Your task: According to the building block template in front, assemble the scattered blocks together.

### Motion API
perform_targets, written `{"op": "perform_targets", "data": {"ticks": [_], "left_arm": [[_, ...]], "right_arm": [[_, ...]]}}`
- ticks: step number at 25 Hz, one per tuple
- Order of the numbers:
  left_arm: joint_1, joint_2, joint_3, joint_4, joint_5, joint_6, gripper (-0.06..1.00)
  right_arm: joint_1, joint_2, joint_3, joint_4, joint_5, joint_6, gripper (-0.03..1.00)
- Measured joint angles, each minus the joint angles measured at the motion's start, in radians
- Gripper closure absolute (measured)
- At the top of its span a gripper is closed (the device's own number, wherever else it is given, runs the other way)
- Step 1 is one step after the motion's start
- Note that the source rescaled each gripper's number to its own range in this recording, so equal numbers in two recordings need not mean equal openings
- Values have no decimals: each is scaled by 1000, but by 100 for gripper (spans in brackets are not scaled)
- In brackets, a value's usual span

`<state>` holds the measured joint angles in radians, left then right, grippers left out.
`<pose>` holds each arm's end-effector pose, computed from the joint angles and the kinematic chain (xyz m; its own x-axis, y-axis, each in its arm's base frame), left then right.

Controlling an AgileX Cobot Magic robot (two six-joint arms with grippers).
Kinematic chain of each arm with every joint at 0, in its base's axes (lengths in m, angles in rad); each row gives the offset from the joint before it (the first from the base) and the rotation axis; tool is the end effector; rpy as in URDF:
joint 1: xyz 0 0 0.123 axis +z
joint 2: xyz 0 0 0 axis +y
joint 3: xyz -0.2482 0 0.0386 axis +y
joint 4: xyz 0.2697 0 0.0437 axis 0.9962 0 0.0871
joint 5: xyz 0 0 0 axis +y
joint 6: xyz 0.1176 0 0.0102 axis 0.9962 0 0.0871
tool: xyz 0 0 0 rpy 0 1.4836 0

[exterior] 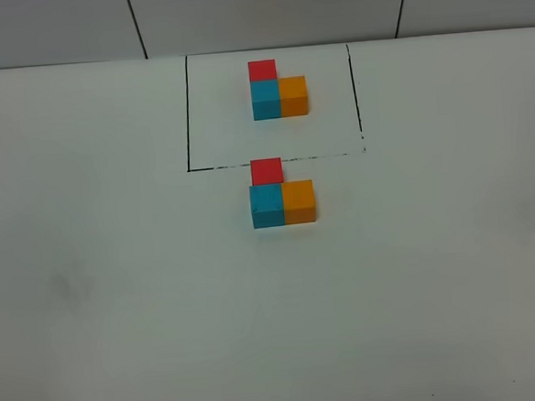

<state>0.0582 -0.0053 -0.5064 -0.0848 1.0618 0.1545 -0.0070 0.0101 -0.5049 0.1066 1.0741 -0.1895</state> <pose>0.0711 -0.0046 0.2780 -0.4407 0.0871 -0.8934 0.0582 0.9960 0.0683 0.0726 0.0105 0.2753 -0.4554 -0.1343 -0.8801 -0.1398 0.9871 -0.0783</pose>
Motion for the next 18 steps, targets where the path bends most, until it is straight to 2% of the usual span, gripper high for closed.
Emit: {"op": "perform_targets", "data": {"ticks": [18], "left_arm": [[0, 0, 0, 0, 0, 0, 23]], "right_arm": [[0, -1, 0, -25, 0, 89, -2]]}}
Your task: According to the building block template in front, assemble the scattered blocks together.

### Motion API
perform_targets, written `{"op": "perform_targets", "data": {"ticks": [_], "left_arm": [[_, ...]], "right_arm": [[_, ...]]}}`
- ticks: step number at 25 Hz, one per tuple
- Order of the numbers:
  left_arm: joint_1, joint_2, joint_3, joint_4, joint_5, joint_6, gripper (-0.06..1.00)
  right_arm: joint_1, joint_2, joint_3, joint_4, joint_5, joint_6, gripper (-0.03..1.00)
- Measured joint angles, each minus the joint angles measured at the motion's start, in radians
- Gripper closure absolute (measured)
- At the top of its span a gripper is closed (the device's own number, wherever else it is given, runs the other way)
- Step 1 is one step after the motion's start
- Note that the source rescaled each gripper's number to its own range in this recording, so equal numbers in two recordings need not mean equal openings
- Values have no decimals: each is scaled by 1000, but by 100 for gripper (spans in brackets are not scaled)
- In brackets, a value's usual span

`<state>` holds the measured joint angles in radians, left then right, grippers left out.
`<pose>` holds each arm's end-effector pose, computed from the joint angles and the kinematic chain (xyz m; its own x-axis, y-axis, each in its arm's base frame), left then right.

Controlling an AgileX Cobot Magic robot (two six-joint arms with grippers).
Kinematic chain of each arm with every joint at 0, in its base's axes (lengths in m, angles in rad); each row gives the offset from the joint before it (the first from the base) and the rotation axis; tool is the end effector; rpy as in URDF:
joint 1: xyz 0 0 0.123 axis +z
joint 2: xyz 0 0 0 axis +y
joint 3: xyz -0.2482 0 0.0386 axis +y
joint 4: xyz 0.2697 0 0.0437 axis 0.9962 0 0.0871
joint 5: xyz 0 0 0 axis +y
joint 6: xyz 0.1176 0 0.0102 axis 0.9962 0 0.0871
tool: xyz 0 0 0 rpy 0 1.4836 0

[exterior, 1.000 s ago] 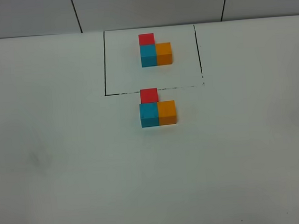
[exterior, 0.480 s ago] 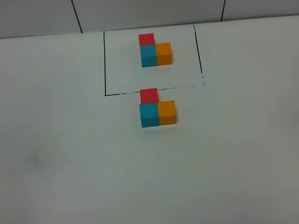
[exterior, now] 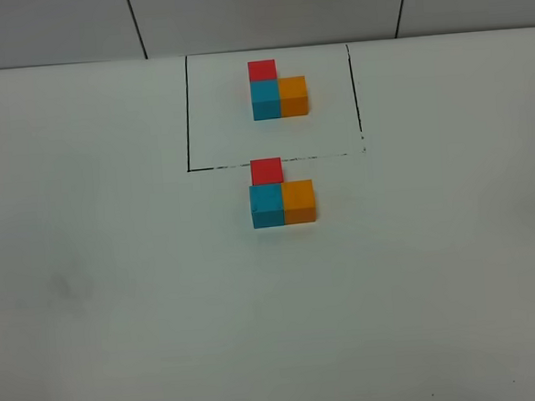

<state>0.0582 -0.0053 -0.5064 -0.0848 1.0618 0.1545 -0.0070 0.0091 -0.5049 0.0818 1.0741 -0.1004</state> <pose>0.0711 -0.0046 0.2780 -0.4407 0.0871 -0.8934 0.0582 0.9960 0.0683 0.0725 0.0080 0.2752 -0.4660 -0.0579 -0.8829 -0.0851 0.9962 -0.0204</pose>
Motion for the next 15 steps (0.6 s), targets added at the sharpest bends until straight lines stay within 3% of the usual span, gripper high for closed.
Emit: {"op": "perform_targets", "data": {"ticks": [15], "left_arm": [[0, 0, 0, 0, 0, 0, 23]], "right_arm": [[0, 0, 1, 0, -1, 8, 5]]}}
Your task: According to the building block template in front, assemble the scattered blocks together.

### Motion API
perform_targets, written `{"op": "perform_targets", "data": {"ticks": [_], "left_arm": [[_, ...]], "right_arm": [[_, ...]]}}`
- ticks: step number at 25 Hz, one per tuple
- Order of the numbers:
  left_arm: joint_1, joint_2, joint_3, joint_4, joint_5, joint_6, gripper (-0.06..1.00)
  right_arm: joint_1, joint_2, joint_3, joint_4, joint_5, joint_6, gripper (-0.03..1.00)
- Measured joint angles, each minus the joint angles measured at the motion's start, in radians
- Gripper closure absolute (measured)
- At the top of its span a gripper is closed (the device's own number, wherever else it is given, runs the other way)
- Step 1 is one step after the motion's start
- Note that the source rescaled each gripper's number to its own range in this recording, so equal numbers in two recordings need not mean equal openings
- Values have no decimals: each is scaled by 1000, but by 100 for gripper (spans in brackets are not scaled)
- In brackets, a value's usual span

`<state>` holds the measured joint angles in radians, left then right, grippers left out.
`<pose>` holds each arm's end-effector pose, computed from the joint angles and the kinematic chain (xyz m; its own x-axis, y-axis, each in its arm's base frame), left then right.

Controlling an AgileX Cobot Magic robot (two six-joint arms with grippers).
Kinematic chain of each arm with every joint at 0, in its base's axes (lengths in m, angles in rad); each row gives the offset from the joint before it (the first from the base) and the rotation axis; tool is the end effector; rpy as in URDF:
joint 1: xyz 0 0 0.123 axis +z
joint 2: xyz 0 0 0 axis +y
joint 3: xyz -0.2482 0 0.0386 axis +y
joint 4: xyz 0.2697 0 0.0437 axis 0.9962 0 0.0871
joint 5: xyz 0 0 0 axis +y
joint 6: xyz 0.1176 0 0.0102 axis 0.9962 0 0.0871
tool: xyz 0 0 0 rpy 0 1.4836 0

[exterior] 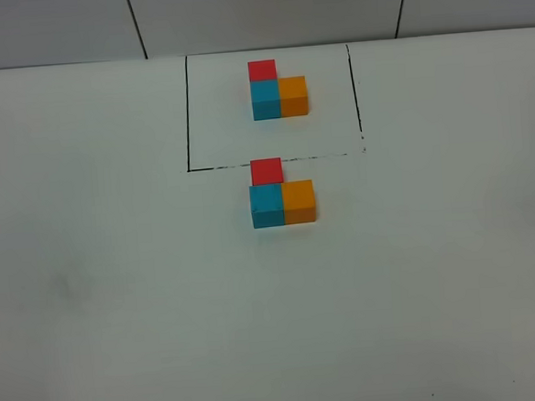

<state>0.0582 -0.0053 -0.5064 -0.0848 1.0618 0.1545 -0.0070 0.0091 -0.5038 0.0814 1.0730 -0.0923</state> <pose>0.0711 -0.0046 0.2780 -0.4407 0.0871 -0.8934 0.0582 0.9960 0.0683 0.0727 0.0079 0.2749 -0.4667 -0.0499 -0.8830 -0.0811 0.9966 -0.0135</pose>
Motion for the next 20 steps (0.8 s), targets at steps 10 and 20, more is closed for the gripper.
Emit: {"op": "perform_targets", "data": {"ticks": [10, 20], "left_arm": [[0, 0, 0, 0, 0, 0, 23], [0, 0, 0, 0, 0, 0, 23]], "right_arm": [[0, 0, 0, -1, 0, 0, 7], [0, 0, 0, -1, 0, 1, 7]]}}
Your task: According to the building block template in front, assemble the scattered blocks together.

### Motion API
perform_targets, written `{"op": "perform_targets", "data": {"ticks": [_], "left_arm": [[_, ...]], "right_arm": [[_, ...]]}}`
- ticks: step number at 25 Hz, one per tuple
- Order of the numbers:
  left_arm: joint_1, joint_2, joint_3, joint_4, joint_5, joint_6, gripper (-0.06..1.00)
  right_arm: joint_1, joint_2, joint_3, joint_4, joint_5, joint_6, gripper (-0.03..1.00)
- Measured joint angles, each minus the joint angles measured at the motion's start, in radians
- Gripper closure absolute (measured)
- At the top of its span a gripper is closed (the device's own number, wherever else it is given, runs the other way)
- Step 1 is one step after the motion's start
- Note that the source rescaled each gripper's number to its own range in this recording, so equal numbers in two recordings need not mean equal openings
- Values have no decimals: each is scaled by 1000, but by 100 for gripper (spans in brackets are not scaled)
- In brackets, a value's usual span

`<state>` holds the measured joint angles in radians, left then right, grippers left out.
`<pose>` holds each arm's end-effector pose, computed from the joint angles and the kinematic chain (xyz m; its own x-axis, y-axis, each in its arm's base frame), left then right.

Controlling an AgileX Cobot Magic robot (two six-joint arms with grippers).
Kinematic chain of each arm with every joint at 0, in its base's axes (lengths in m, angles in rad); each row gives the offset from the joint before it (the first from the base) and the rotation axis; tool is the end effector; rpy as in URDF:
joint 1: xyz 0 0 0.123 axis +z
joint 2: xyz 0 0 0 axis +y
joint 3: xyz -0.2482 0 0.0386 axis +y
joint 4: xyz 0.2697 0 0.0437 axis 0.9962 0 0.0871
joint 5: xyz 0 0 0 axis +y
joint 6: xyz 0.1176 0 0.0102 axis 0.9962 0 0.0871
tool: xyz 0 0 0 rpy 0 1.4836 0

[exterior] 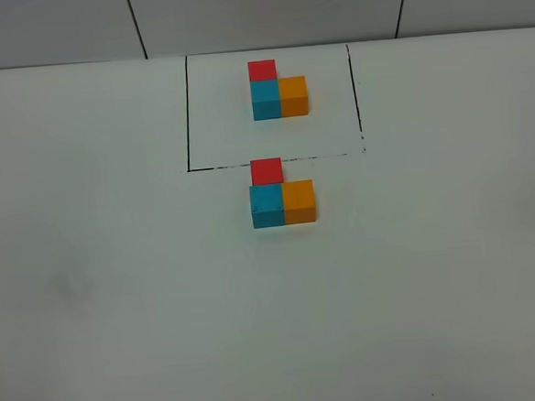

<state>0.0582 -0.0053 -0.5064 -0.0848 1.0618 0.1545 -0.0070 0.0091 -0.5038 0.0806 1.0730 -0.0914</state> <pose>0.0711 -0.0046 0.2780 -0.4407 0.0871 -0.8934 0.0582 0.9960 0.0683 0.0727 0.0078 0.2749 -0.4668 -0.0494 -0.8830 -0.0802 0.9967 -0.0134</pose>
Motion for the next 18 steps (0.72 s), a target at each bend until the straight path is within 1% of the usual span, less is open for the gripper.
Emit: {"op": "perform_targets", "data": {"ticks": [18], "left_arm": [[0, 0, 0, 0, 0, 0, 23]], "right_arm": [[0, 0, 0, 0, -1, 0, 11]]}}
